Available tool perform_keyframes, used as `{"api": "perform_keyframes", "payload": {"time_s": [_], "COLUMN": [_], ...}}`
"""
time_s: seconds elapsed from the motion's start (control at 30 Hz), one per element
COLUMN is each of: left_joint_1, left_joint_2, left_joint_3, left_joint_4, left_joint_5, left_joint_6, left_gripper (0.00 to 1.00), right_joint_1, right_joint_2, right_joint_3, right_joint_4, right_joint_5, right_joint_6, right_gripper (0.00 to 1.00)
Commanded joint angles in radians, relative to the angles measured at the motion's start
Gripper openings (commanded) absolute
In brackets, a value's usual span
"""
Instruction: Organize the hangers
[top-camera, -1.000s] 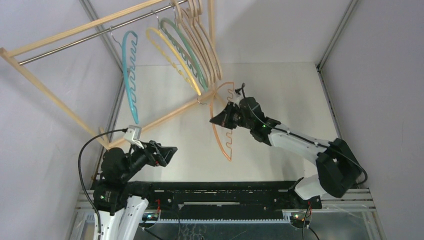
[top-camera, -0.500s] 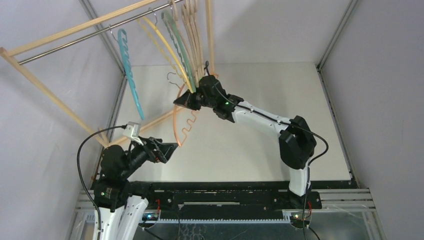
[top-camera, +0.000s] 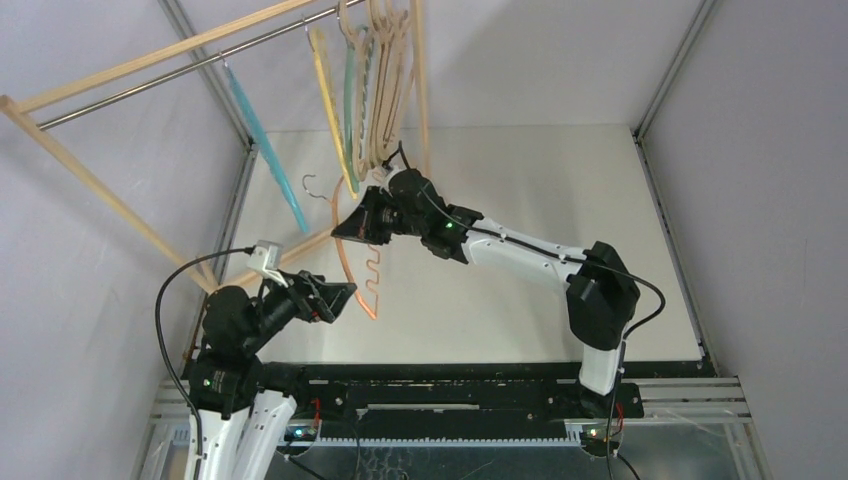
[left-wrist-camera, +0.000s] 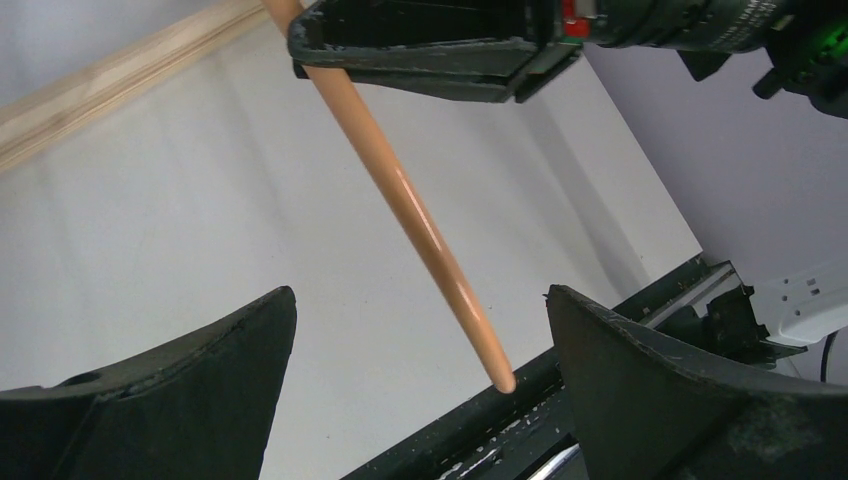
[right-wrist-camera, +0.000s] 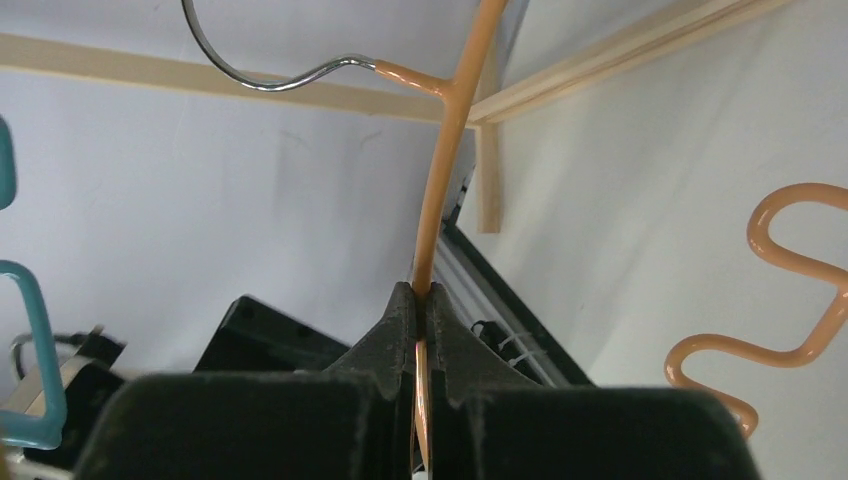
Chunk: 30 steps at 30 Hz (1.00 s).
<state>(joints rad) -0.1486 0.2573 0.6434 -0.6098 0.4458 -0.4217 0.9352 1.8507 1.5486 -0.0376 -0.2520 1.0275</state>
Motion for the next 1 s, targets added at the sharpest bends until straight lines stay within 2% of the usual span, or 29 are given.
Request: {"api": "perform_keyframes", "payload": {"time_s": [0.0, 0.57, 0.6, 0.67, 0.7, 0.8, 0.83, 0.97], "left_joint_1": [-0.002, -0.004, -0.006, -0.006, -0.005, -0.005, -0.006, -0.005], "left_joint_2": [0.016, 0.08, 0.086, 0.098, 0.104, 0.119, 0.119, 0.119], "left_joint_3": [0.028, 0.043, 0.045, 0.051, 0.056, 0.07, 0.069, 0.079], "left_joint_4": [0.045, 0.072, 0.073, 0.065, 0.057, 0.035, 0.033, 0.014], "left_joint_5": [-0.017, -0.025, -0.025, -0.029, -0.032, -0.052, -0.055, -0.074], "left_joint_6": [0.0, -0.012, -0.012, -0.012, -0.011, -0.015, -0.015, -0.005], "left_gripper": [1.0, 0.99, 0.96, 0.82, 0.69, 0.13, 0.03, 0.0], "right_joint_1": [0.024, 0.112, 0.115, 0.117, 0.117, 0.117, 0.116, 0.107], "right_joint_2": [-0.101, -0.001, -0.002, -0.006, -0.011, -0.025, -0.031, -0.059], "right_joint_3": [-0.011, 0.125, 0.128, 0.128, 0.125, 0.105, 0.095, 0.057], "right_joint_4": [0.128, 0.139, 0.139, 0.137, 0.14, 0.15, 0.156, 0.157], "right_joint_5": [-0.027, -0.062, -0.062, -0.061, -0.062, -0.065, -0.066, -0.067], "right_joint_6": [0.038, 0.084, 0.083, 0.082, 0.082, 0.084, 0.085, 0.083], "right_gripper": [0.0, 0.0, 0.0, 0.0, 0.0, 0.0, 0.0, 0.0]}}
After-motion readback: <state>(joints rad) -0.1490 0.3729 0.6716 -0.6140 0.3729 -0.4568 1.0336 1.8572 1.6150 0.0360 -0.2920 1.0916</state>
